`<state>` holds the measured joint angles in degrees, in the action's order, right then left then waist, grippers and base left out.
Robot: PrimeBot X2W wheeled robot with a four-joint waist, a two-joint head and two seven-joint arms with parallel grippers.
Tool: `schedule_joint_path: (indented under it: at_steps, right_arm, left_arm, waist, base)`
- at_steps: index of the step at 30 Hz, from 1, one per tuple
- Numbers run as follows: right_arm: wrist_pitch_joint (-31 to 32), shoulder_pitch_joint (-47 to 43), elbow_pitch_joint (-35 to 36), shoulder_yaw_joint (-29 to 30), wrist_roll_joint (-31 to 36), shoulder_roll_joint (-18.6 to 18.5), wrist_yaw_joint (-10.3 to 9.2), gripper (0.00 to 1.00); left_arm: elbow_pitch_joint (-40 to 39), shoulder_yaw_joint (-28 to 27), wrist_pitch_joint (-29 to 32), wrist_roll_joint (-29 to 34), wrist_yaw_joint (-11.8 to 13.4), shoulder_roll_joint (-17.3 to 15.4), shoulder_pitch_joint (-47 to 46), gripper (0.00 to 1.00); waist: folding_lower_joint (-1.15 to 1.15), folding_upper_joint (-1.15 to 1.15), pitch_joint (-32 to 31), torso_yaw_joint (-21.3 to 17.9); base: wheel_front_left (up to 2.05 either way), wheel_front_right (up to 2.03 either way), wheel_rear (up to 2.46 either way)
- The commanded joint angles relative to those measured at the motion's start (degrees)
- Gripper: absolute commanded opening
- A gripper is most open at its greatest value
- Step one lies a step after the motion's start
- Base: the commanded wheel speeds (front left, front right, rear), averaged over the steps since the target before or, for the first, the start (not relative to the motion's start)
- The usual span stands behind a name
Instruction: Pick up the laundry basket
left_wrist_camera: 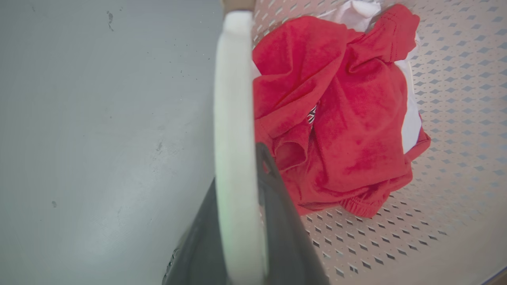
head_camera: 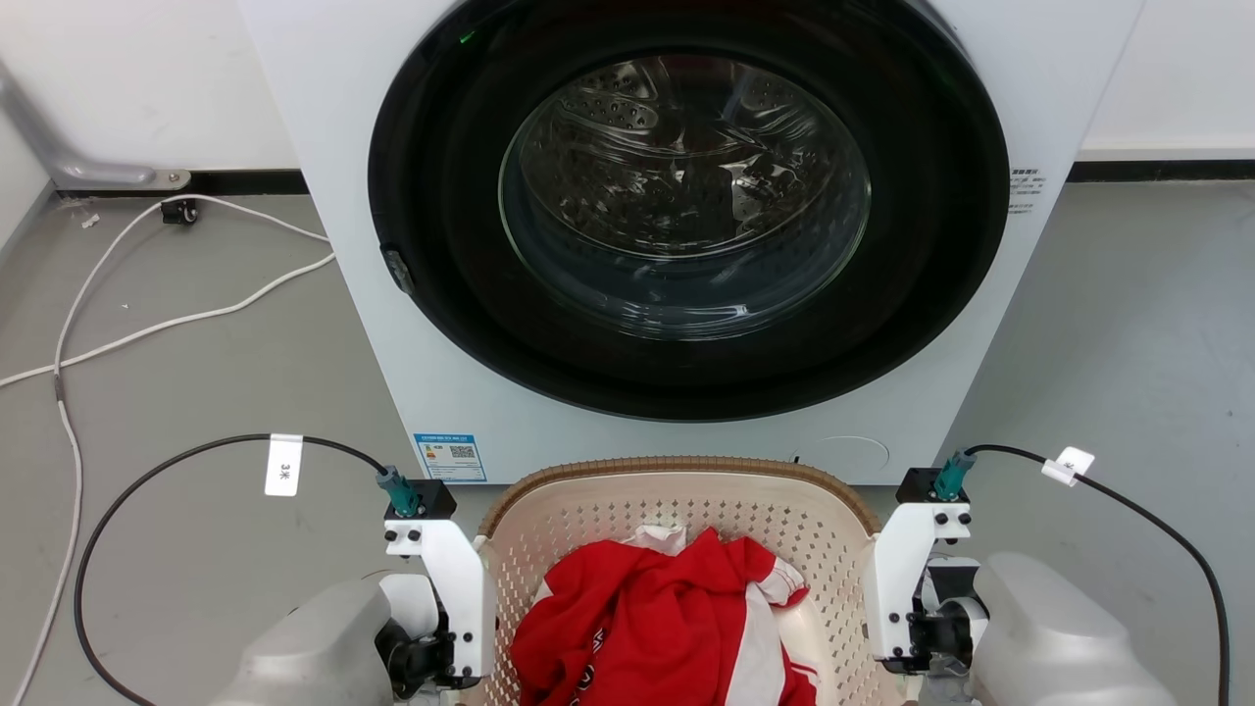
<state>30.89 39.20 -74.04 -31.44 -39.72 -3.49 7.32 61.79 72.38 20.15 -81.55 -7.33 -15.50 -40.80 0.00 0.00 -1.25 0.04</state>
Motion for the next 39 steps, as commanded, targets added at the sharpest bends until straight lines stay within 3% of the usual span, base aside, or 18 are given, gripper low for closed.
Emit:
schedule_joint_path:
  at_steps: [1, 39]
  right_arm:
    - [0.1, -0.31, 0.29, 0.13, 0.41, 0.6, 0.3, 0.0]
    - [0.49, -1.13, 0.29, 3.06, 2.38, 0.73, 0.31, 0.0]
  left_arm:
    - [-0.41, 0.19, -0.28, -0.27, -0.27, 0.48, -0.48, 0.0]
    - [-0.78, 0.59, -0.65, -0.69, -0.27, 0.35, 0.03, 0.0]
  waist:
    - [0.0, 0.0, 0.0, 0.02]
    - [0.0, 0.0, 0.05, 0.24]
  base:
    - [0.0, 0.0, 0.0]
    - [0.0, 0.0, 0.0]
